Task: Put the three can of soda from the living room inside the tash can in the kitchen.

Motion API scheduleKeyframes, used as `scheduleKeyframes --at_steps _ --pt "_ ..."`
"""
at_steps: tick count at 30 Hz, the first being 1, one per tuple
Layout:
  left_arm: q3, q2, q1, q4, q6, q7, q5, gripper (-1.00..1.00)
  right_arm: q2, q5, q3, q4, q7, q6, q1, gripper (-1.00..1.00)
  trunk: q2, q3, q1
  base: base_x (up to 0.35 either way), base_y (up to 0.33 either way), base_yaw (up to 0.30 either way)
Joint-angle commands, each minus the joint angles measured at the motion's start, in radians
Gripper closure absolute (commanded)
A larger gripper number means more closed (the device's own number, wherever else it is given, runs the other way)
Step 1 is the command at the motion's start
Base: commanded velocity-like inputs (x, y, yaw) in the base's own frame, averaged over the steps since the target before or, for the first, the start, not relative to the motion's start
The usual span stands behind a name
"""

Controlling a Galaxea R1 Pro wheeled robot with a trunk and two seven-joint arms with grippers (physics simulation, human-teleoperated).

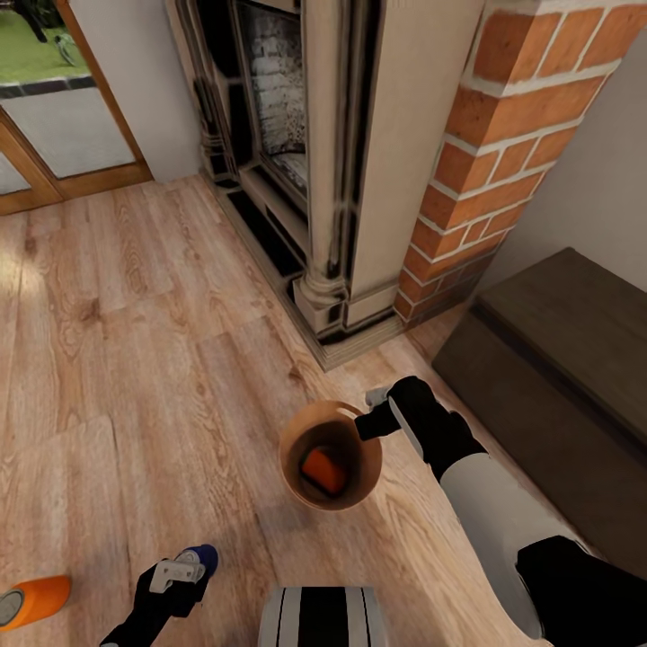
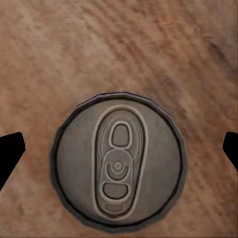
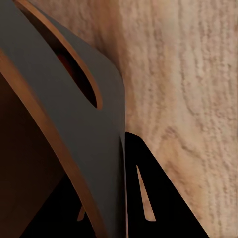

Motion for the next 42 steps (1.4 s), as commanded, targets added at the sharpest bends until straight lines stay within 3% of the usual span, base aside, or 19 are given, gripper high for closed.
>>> scheduleKeyframes --at_steps 1,29,42 --pt "-0.001 0.000 -0.001 0.001 -0.002 0.000 0.000 -1.00 0.000 -0.028 -0.006 -0.006 0.002 0.000 0.000 1.00 0.000 0.000 0.025 0.259 0.035 0.000" --pt "-0.001 0.000 -0.001 0.001 -0.006 0.000 0.000 -1.00 0.001 -0.028 -0.006 -0.005 0.002 0.000 0.002 1.00 0.000 0.000 0.025 0.035 0.003 0.000" --pt "-0.001 0.000 -0.001 0.001 -0.007 0.000 0.000 -1.00 -0.001 -0.028 -0.006 -0.005 0.002 0.000 0.002 1.00 0.000 0.000 0.025 -0.086 0.000 0.000"
